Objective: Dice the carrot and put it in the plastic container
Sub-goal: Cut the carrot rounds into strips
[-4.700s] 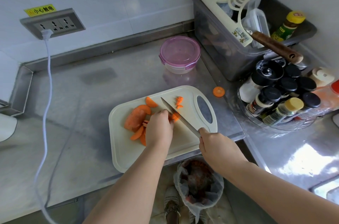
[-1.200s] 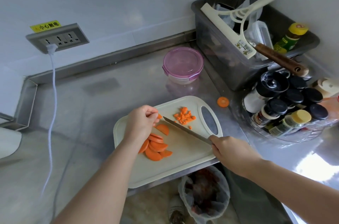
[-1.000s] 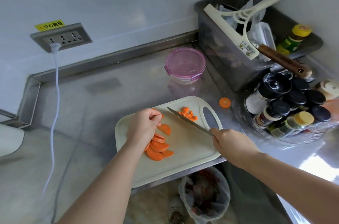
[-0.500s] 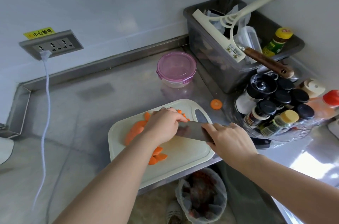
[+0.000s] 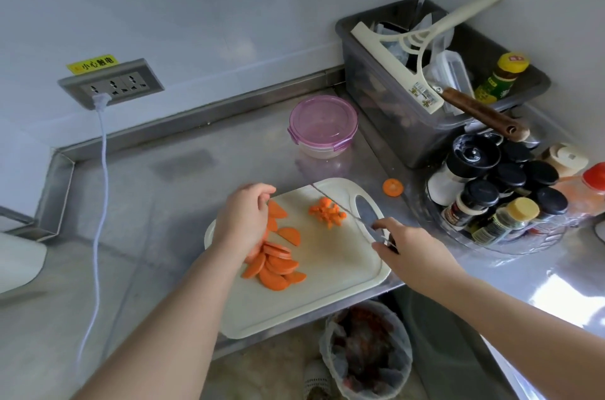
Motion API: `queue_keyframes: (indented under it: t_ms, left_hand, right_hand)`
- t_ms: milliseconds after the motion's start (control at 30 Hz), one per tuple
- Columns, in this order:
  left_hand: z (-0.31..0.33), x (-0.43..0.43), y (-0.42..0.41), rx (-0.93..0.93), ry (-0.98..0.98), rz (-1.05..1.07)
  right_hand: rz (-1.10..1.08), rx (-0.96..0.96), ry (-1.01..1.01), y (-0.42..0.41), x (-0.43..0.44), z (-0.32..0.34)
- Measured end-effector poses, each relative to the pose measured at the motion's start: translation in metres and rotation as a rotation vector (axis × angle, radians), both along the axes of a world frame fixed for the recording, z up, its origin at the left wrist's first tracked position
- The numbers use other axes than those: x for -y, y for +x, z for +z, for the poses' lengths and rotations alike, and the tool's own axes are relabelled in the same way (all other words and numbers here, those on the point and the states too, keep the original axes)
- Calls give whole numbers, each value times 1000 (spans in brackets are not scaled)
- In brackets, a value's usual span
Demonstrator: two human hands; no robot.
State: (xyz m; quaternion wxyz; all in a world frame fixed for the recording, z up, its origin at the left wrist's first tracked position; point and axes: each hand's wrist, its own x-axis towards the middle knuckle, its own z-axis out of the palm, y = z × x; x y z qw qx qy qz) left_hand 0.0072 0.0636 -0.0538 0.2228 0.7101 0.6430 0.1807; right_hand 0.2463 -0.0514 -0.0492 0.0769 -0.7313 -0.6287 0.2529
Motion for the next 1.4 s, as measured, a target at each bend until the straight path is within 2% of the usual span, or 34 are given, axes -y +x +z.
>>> queue_keyframes:
  t_ms: [67, 167, 300, 533, 900, 1033, 1167, 1267, 1400]
  left_hand:
    - [-5, 2, -12, -131, -83, -60]
    - [-7, 10, -18, -290, -165, -259]
    - [0, 14, -14, -407, -126, -422]
    - [1, 14, -18, -619, -205, -595]
    - [-10, 18, -12, -556, -88, -618]
    - [0, 24, -2, -380, 85, -595]
    - [-12, 51, 23, -324, 242, -640]
    - [-30, 66, 36, -288, 250, -569]
    - [-39, 76, 34, -288, 151, -542]
  right_hand:
    - [-65, -105, -8, -3, -6, -3]
    - [-111, -168, 2, -8, -17, -2]
    - [-121, -185, -11, -14, -24, -1]
    - [-120, -183, -34, -18, -22, -1]
    - [-140, -191, -49, -18, -16, 1]
    - [-155, -206, -24, -10, -8, 0]
    - [-166, -222, -29, 0, 4, 2]
    - [-160, -216, -35, 3, 12, 0]
    - [-124, -203, -72, 2, 23, -5]
